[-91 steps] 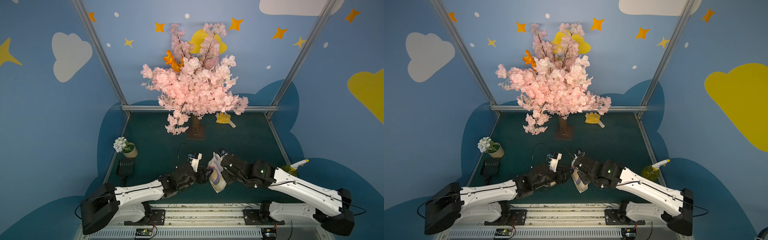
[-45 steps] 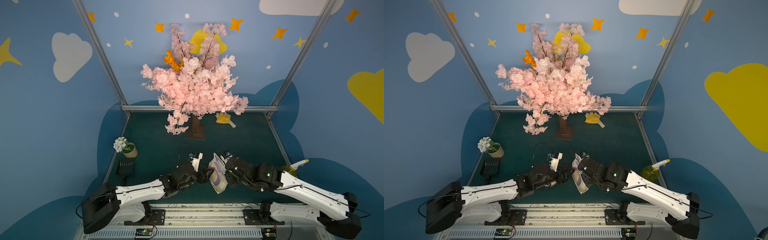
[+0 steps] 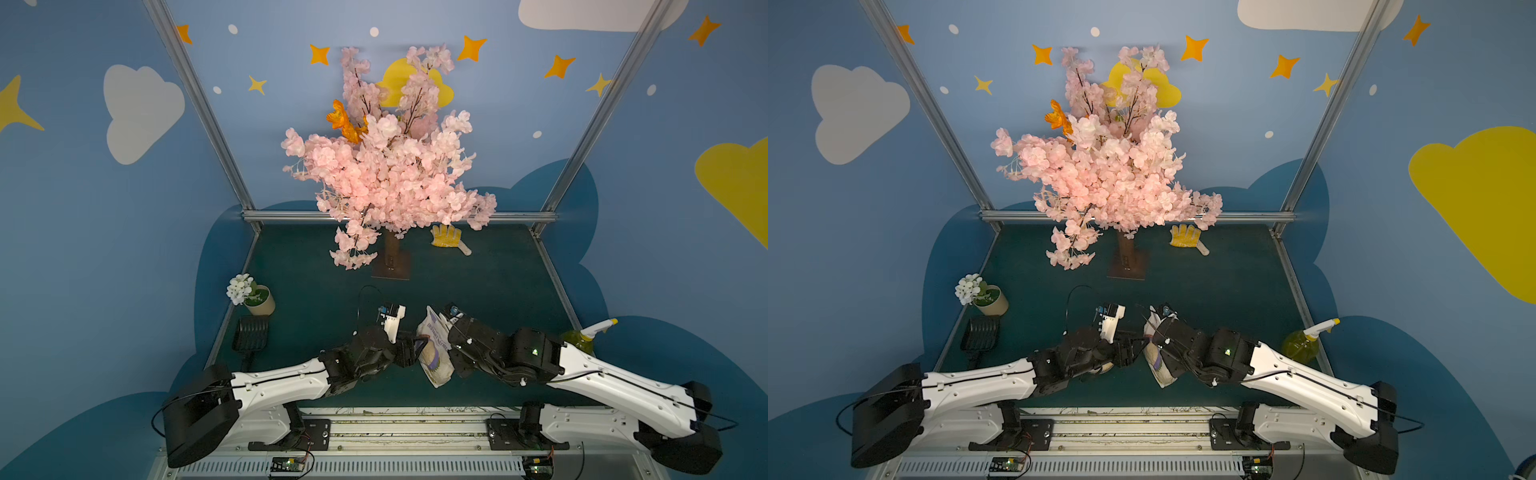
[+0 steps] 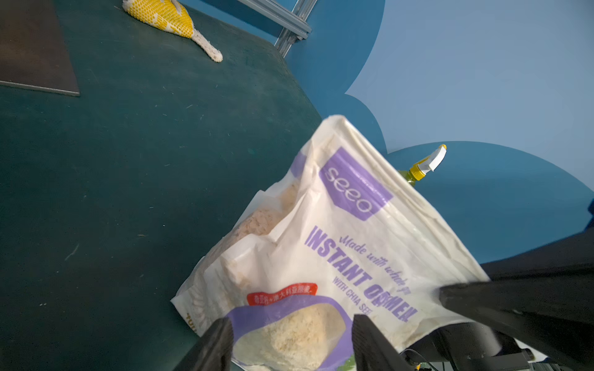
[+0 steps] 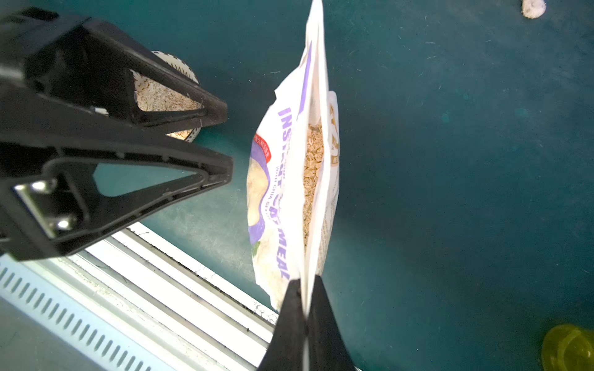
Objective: Pour the oats into the breakfast bowl
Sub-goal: Close the oats bag at the center of the board.
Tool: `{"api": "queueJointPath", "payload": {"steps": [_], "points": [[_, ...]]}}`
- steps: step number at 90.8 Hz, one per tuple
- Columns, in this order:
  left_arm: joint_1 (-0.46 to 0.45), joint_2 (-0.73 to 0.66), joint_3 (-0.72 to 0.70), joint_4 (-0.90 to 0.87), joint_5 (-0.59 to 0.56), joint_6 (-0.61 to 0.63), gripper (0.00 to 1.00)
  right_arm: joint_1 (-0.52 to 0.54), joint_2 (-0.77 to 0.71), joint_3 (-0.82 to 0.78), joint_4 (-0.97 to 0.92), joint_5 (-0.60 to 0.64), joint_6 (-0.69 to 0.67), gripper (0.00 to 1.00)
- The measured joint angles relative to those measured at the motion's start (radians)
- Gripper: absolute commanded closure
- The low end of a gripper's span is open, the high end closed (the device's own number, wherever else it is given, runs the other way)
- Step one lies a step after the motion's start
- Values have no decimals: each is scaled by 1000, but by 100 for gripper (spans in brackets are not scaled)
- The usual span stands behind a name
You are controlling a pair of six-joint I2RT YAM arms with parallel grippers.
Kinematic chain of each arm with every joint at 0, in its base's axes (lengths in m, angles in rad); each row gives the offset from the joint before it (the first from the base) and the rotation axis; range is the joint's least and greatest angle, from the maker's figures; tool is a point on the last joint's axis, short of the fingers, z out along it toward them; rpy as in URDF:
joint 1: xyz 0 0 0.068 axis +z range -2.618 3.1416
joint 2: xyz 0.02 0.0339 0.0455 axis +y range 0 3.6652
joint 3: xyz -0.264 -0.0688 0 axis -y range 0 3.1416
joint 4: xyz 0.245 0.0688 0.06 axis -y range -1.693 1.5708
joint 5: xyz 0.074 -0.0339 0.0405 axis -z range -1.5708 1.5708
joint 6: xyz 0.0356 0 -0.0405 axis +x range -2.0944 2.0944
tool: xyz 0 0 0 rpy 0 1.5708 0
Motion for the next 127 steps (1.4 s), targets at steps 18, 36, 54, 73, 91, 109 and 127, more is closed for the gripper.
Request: {"api": "queueJointPath", "payload": {"steps": [18,36,54,73,91,109,127], "points": [[0,-6,0,-4,-1,0,37,-80,10,-2,82,-36,-42,69],[0,-14,0,-10,-3,0,37,-113,79,-2,169,-97,-76,100],[0,-25,0,-19,-7,0,37,-117,114,9,190,-109,-83,100],[0,-41,-2,-27,-20,0,37,-103,111,11,187,-85,-85,80],[0,-62,-10,-33,-24,0,37,-132,109,10,230,-67,-105,62],[0,-71,-10,-35,-25,0,37,-148,145,24,264,-75,-130,87],[0,-82,-10,-42,-28,0,37,-157,208,65,267,-92,-145,100]]}}
